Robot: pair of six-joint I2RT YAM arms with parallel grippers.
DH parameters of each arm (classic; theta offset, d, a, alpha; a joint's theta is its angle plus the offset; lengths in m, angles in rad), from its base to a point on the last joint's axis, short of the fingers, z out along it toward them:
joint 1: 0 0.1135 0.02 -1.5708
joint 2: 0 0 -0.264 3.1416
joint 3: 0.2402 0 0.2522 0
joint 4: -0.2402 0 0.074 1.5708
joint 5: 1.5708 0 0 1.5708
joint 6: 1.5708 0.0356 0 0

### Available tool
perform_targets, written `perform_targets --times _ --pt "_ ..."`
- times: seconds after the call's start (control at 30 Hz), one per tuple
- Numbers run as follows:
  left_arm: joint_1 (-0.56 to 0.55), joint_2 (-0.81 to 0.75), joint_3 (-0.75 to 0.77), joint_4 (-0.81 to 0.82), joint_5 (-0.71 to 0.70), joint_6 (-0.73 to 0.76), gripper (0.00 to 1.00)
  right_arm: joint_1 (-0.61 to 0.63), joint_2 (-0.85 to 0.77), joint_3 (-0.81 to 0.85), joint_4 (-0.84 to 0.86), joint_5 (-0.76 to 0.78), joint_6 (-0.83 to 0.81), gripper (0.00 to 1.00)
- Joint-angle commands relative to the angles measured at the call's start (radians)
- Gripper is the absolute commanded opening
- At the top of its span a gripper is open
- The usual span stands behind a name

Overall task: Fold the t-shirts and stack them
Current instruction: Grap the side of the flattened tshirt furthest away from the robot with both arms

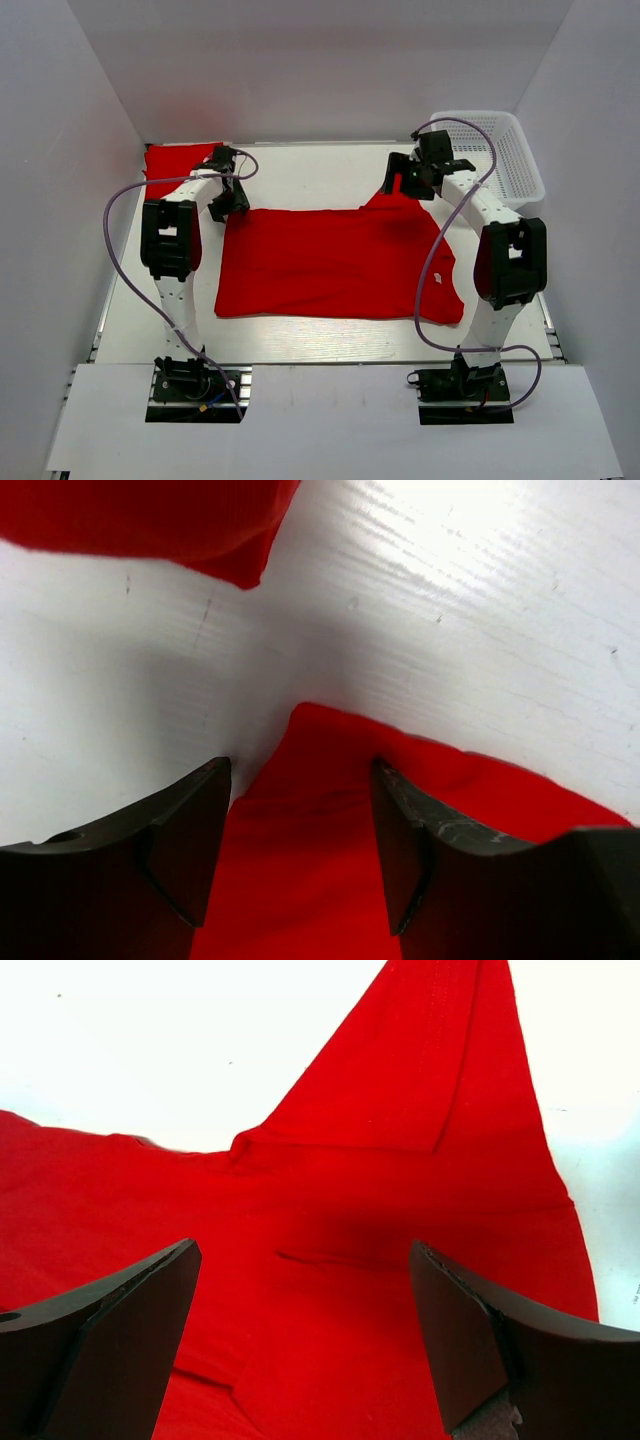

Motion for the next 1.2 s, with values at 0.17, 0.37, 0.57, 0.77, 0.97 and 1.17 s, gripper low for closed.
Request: perform_targets --times 0.17,0.37,0.57,0.77,0.97,1.17 --pt "0.007 -0.051 -0.058 0.161 0.071 0.034 0.63 -0.007 0.053 0.041 -0.009 -0.002 -0.017 0.90" --pt "0.007 -0.026 -0.080 0.183 0.099 0.045 0.22 -0.020 0.139 0.113 -0.001 0.015 -0.005 0.90" --pt "0.007 -0.011 -0.110 0.183 0.134 0.054 0.00 -0.029 0.229 0.191 0.019 0.061 -0.014 0.89" --pt "0.007 -0.072 -0.189 0.220 0.131 0.054 0.00 -0.043 0.343 0.298 0.063 0.079 -0.042 0.76" --pt "0.007 -0.095 -0.213 0.220 0.104 0.064 0.00 -0.060 0.452 0.418 0.092 0.056 -0.077 0.70" --pt "0.007 -0.095 -0.222 0.220 0.104 0.064 0.00 -0.064 0.463 0.403 0.109 0.022 -0.082 0.70"
